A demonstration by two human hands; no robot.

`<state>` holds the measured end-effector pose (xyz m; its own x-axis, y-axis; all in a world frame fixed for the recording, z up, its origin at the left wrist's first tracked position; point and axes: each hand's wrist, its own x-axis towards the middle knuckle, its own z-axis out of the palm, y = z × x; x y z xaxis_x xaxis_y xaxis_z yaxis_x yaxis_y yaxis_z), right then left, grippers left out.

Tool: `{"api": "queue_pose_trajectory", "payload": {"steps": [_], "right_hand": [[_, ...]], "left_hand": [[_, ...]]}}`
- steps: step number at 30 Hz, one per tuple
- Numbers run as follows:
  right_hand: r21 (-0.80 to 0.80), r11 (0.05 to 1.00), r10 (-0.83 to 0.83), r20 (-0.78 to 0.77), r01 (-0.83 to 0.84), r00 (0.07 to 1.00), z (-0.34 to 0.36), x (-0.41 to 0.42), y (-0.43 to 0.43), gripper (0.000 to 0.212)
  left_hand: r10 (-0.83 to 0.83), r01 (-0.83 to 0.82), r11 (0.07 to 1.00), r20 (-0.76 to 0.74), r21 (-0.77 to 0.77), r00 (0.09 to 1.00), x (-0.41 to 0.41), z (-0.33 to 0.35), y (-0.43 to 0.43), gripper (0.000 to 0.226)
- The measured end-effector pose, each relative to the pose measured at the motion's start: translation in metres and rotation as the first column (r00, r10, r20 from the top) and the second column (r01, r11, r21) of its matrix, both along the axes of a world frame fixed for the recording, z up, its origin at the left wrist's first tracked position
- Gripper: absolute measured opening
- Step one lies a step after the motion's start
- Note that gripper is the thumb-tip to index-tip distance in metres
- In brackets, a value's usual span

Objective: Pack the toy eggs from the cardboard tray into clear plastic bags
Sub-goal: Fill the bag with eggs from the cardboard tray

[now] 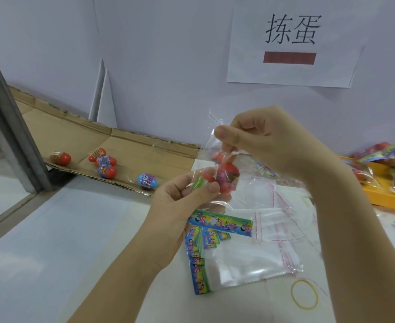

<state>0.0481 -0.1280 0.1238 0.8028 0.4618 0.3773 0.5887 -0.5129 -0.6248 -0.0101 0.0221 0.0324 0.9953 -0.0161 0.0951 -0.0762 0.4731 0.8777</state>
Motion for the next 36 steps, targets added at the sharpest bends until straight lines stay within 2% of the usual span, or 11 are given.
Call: {"api": "queue_pose_trajectory", "payload": {"steps": [7, 11, 14, 19, 21, 24, 26, 28, 30, 33, 36], "right_hand": [[0.056, 0.993, 0.106, -0.118, -0.100, 0.987, 0.002, -0.001, -0.005, 0.033], [0.049, 0.993, 0.113, -0.172, -0.106, 0.979, 0.002, 0.003, -0.014, 0.043], [0.060, 0.991, 0.133, -0.195, -0.123, 0.972, 0.002, 0.003, -0.017, 0.036], [0.086, 0.988, 0.141, -0.192, -0.126, 0.971, 0.002, 0.005, -0.015, 0.025], [0.068, 0.986, 0.163, -0.211, -0.152, 0.964, 0.001, 0.005, -0.015, 0.029], [0.055, 0.979, 0.205, -0.216, -0.197, 0.955, -0.002, 0.007, -0.014, 0.023], [0.048, 0.977, 0.213, -0.220, -0.208, 0.952, -0.004, 0.009, -0.014, 0.015], [0.047, 0.977, 0.214, -0.220, -0.209, 0.952, -0.004, 0.010, -0.014, 0.014], [0.043, 0.979, 0.204, -0.216, -0.199, 0.955, -0.004, 0.010, -0.014, 0.023], [0.009, 0.982, 0.185, -0.210, -0.187, 0.960, -0.005, 0.012, -0.014, 0.026], [-0.018, 0.984, 0.168, -0.202, -0.175, 0.965, -0.006, 0.014, -0.014, 0.036]], "left_hand": [[0.038, -0.039, 0.998, -0.023, -0.052, 0.999, 0.001, -0.002, -0.003, 0.043], [0.071, -0.071, 0.997, -0.017, 0.008, 0.997, 0.001, -0.001, -0.002, 0.039], [0.132, -0.135, 0.986, 0.029, 0.099, 0.991, 0.001, -0.003, -0.001, 0.041], [0.108, -0.112, 0.988, 0.034, 0.109, 0.994, 0.002, -0.006, 0.000, 0.038], [0.131, -0.138, 0.981, 0.055, 0.137, 0.990, 0.002, -0.007, -0.001, 0.035], [0.249, -0.323, 0.870, 0.232, 0.373, 0.940, 0.002, -0.013, -0.005, 0.025], [0.300, -0.413, 0.797, 0.304, 0.442, 0.904, 0.001, -0.017, -0.008, 0.026], [0.309, -0.410, 0.814, 0.290, 0.412, 0.906, 0.000, -0.016, -0.010, 0.034], [0.276, -0.338, 0.879, 0.219, 0.336, 0.936, 0.000, -0.013, -0.010, 0.040], [0.211, -0.222, 0.961, 0.080, 0.165, 0.974, 0.002, -0.012, -0.009, 0.047], [0.140, -0.140, 0.990, 0.000, 0.010, 0.990, 0.003, -0.011, -0.009, 0.055]]}}
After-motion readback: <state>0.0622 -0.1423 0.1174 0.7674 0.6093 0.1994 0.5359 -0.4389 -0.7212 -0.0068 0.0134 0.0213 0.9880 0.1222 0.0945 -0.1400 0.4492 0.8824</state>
